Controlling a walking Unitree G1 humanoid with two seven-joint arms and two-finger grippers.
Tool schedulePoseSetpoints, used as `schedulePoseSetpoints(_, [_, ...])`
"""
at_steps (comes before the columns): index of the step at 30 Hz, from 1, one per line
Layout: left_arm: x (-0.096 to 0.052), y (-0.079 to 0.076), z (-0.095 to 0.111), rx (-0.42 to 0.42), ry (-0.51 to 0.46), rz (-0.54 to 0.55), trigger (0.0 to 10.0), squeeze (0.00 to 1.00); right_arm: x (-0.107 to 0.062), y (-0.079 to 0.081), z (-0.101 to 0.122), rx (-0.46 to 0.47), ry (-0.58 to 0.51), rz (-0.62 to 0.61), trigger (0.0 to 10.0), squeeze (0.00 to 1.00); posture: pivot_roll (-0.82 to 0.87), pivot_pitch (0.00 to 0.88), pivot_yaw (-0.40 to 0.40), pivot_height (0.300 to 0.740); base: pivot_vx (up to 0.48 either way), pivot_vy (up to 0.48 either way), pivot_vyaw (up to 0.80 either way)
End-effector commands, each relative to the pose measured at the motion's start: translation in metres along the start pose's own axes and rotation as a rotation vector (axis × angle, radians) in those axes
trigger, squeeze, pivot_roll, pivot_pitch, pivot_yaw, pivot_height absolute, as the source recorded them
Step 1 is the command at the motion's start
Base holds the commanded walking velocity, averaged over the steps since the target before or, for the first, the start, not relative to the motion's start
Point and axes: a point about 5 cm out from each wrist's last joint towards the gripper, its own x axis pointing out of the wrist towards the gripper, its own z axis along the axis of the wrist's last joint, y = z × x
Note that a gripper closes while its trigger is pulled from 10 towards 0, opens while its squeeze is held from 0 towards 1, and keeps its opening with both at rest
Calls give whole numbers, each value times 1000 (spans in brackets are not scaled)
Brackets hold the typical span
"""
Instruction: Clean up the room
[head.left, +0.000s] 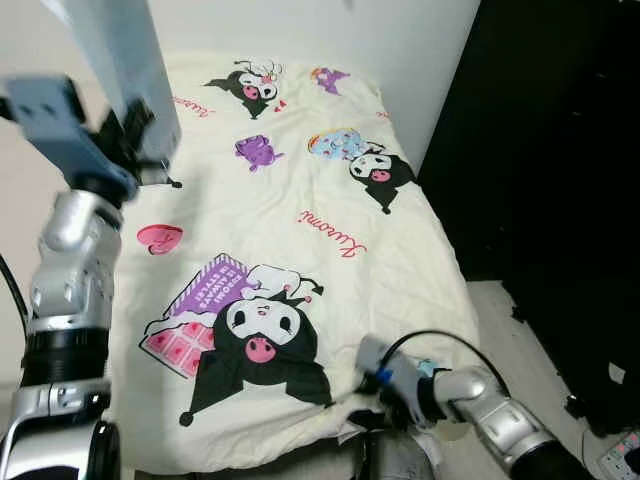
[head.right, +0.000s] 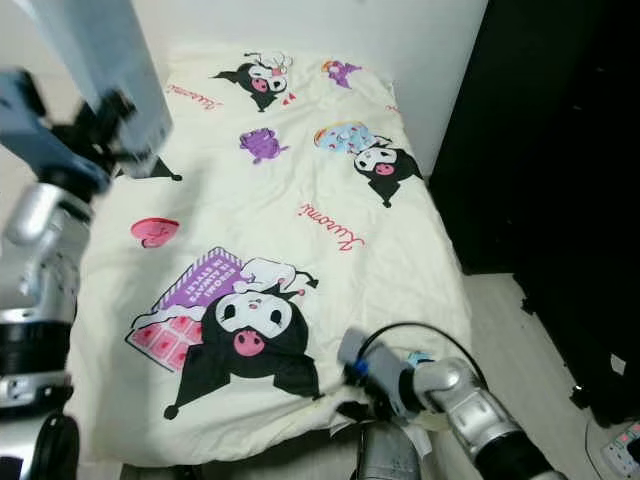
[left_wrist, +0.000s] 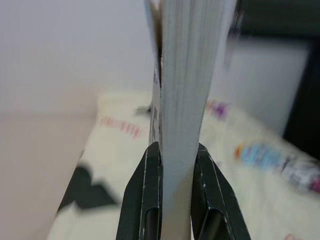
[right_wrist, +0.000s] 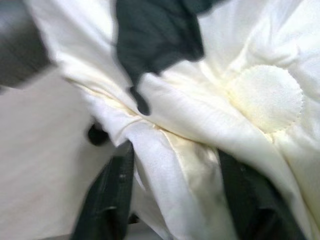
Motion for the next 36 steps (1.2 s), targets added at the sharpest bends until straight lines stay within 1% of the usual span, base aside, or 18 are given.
schedulePoseSetpoints(1, [1, 3, 9, 50, -49, 2, 0, 0, -5, 4, 0, 34, -26, 37, 10000, 1000, -59, 42, -76, 485, 0, 0, 0])
schedulePoseSetpoints(4, [0, 3, 3, 60, -34, 3, 0, 0, -14, 17, 5, 48, -55, 138, 10000, 1000, -68, 30, -75, 485, 0, 0, 0])
schedulePoseSetpoints(6, [0, 3, -1, 72, -25, 6, 0, 0, -22, 28, 17, 54, -130, 217, 10000, 1000, -71, 24, -74, 485, 0, 0, 0])
schedulePoseSetpoints(10, [0, 3, -3, 83, -20, 10, 0, 0, -27, 32, 27, 53, -198, 241, 10000, 1000, -73, 15, -73, 485, 0, 0, 0])
schedulePoseSetpoints(11, [1, 3, -4, 87, -20, 14, 0, 0, -32, 32, 35, 45, -253, 234, 10000, 1000, -75, 9, -69, 485, 0, 0, 0])
schedulePoseSetpoints(12, [2, 4, -6, 97, -21, 26, 0, 0, -42, 23, 52, 54, -392, 145, 10000, 1000, -75, 4, -68, 485, 0, 0, 0])
schedulePoseSetpoints(13, [2, 4, -6, 97, -21, 26, 0, 0, -42, 23, 52, 54, -392, 145, 10000, 1000, -75, 4, -68, 485, 0, 0, 0])
schedulePoseSetpoints(15, [3, 7, -7, 89, -23, 43, 0, 0, -48, 5, 63, 122, -510, 14, 10000, 1000, -76, 0, -63, 485, 0, 0, 0])
schedulePoseSetpoints(16, [3, 7, -7, 89, -23, 43, 0, 0, -48, 5, 63, 122, -510, 14, 10000, 1000, -76, 0, -63, 485, 0, 0, 0])
schedulePoseSetpoints(17, [3, 9, -8, 66, -21, 55, 1176, 0, -52, -11, 68, 163, -574, -97, 10000, 0, -76, 0, -58, 485, 0, 0, 0])
schedulePoseSetpoints(18, [3, 10, -10, 24, -15, 58, 6549, 0, -58, -30, 70, 229, -666, -237, 10000, 0, -76, 0, -55, 489, 0, 0, 0])
schedulePoseSetpoints(19, [3, 10, -10, 24, -15, 58, 6549, 0, -58, -30, 70, 229, -666, -237, 10000, 0, -76, 0, -55, 489, 0, 0, 0])
schedulePoseSetpoints(20, [2, 10, -11, -4, -11, 59, 6549, 0, -62, -42, 71, 278, -725, -323, 10000, 0, -76, 0, -55, 494, 0, 0, 0])
schedulePoseSetpoints(21, [2, 8, -14, -29, 5, 58, 10000, 0, -64, -52, 69, 331, -769, -419, 10000, 0, -75, 0, -57, 498, 0, 0, 0])
schedulePoseSetpoints(24, [-1, 1, -24, -67, 56, 51, 10000, 0, -58, -55, 63, 395, -784, -509, 10000, 0, -69, 0, -55, 508, 0, 0, 0])
schedulePoseSetpoints(27, [-6, -11, -39, -103, 128, 30, 10000, 0, -47, -53, 60, 448, -795, -524, 10000, 0, -68, 0, -54, 518, -160, 0, 0])
schedulePoseSetpoints(30, [-10, -21, -47, -122, 145, 10, 10000, 0, -37, -50, 60, 481, -788, -514, 10000, 0, -72, 0, -62, 527, -477, 0, 0])
schedulePoseSetpoints(36, [-13, -14, -51, -177, 105, 29, 10000, 0, -14, -48, 66, 507, -764, -486, 10000, 0, -72, 0, -77, 552, 0, 0, 0])
